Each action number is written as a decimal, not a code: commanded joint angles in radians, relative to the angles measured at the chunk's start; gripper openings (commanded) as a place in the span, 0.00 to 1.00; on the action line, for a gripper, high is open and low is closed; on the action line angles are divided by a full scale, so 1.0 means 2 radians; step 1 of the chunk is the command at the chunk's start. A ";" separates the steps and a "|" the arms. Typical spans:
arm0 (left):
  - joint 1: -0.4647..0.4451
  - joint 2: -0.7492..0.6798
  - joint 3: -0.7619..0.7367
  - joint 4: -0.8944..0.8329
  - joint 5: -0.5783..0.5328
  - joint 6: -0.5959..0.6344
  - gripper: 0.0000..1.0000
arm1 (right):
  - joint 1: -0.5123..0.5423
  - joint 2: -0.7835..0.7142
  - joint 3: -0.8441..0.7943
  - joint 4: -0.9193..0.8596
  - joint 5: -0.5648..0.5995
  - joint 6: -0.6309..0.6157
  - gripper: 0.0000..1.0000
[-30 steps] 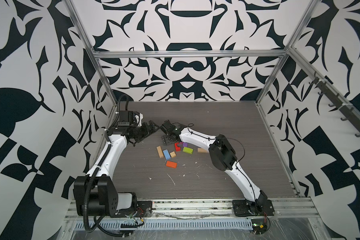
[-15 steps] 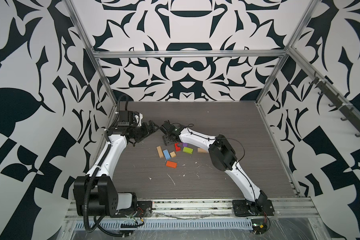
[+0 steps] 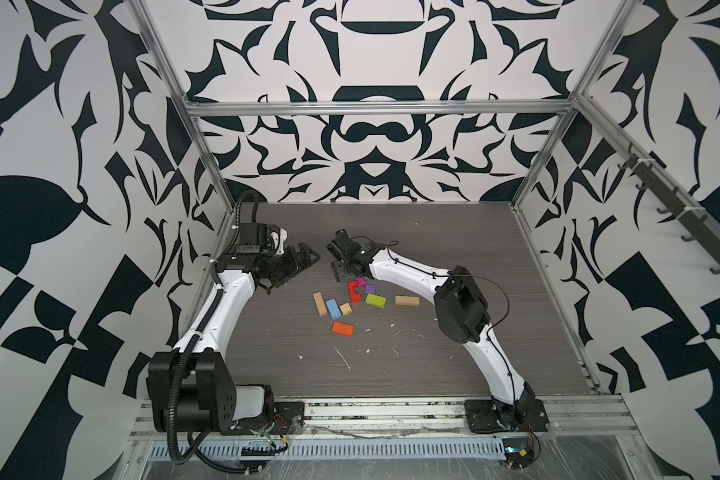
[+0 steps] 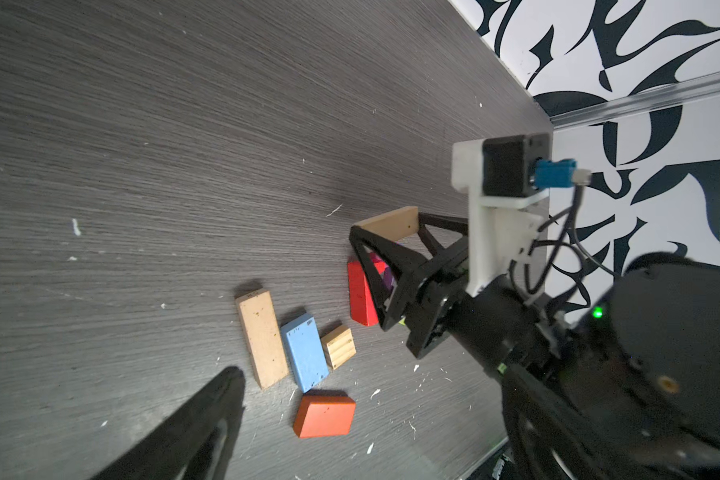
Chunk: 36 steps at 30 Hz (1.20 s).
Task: Build the wood block tower
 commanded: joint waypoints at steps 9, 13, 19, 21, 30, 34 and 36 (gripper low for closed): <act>0.003 -0.010 -0.005 0.001 0.016 -0.003 0.99 | -0.001 -0.079 -0.059 -0.028 0.032 0.044 0.67; 0.003 -0.012 -0.007 0.000 0.016 -0.003 0.99 | -0.001 -0.107 -0.091 -0.044 0.037 0.064 0.67; 0.003 -0.012 -0.005 0.001 0.021 -0.004 0.99 | -0.001 -0.160 -0.155 -0.052 0.039 0.088 0.67; 0.003 -0.013 -0.006 0.001 0.022 -0.004 0.99 | -0.001 -0.176 -0.174 -0.060 0.038 0.098 0.67; 0.003 -0.012 -0.007 0.004 0.023 -0.006 0.99 | -0.001 -0.239 -0.261 -0.059 0.033 0.126 0.68; 0.003 -0.011 -0.006 0.006 0.025 -0.007 0.99 | -0.001 -0.264 -0.298 -0.055 0.032 0.140 0.68; 0.003 -0.010 -0.007 0.006 0.026 -0.007 0.99 | 0.000 -0.278 -0.317 -0.054 0.033 0.150 0.68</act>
